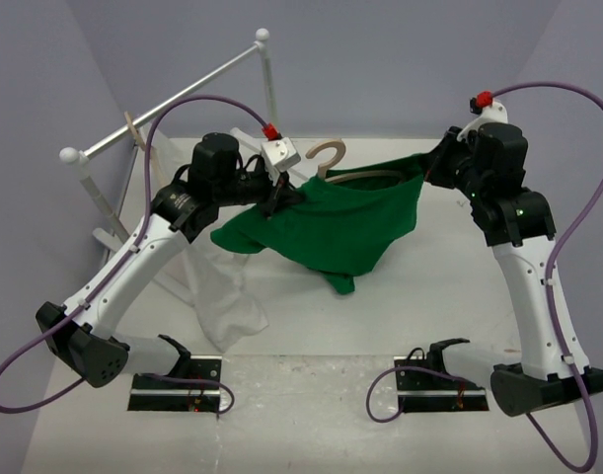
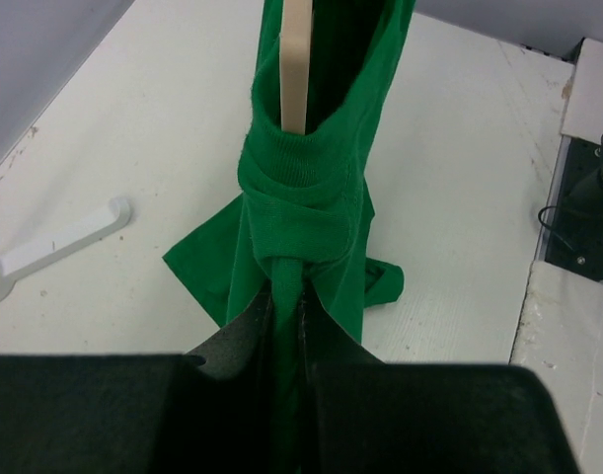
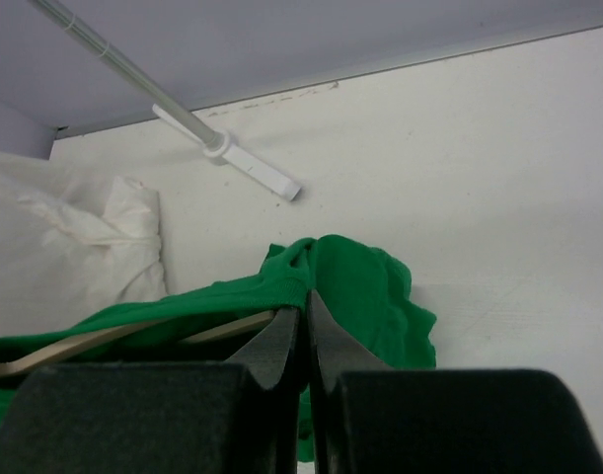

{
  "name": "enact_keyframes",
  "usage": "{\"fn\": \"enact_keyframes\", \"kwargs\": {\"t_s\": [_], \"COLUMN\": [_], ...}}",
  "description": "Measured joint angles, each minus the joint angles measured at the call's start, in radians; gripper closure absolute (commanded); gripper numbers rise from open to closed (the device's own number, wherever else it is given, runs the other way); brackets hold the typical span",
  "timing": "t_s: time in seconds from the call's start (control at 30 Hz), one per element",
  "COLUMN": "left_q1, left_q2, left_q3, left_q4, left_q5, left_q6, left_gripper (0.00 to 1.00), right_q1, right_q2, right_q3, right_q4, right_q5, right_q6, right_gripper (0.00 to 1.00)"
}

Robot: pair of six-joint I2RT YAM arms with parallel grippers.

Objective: Place the t-shirt on the hanger

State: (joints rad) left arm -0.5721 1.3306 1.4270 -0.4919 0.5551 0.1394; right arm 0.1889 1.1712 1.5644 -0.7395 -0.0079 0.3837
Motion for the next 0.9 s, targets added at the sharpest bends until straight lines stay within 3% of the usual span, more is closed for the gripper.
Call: {"fn": "enact_keyframes", "kwargs": {"t_s": [0.2, 0.73, 0.83, 0.9], "left_q1": [-0.001, -0.053, -0.053, -0.053], "left_q2": [-0.003, -0.001, -0.001, -0.001], "left_q3": [-0.011, -0.141, -0.153, -0.163], "left_q4": [0.021, 0.351, 0.371, 0.383], "left_q5": [-0.028, 0.043, -0.011, -0.025], "left_q6": [-0.052, -0.278, -0.293, -0.302], "left_gripper": [1.0, 1.0, 1.0, 1.0], "right_q1": [0.047, 0.297, 0.295, 0.295], "right_q2": [0.009, -0.002, -0.066, -0.112], "right_q3": [-0.03, -0.096, -0.194, -0.254], "right_q4": [0.049, 0.203, 0.279, 0.295], "right_q5": [-0.002, -0.119, -0.107, -0.108], "right_q6": [0.043, 0.134, 0.173, 0.194], "right_gripper": [1.0, 1.0, 0.95, 0.99]}}
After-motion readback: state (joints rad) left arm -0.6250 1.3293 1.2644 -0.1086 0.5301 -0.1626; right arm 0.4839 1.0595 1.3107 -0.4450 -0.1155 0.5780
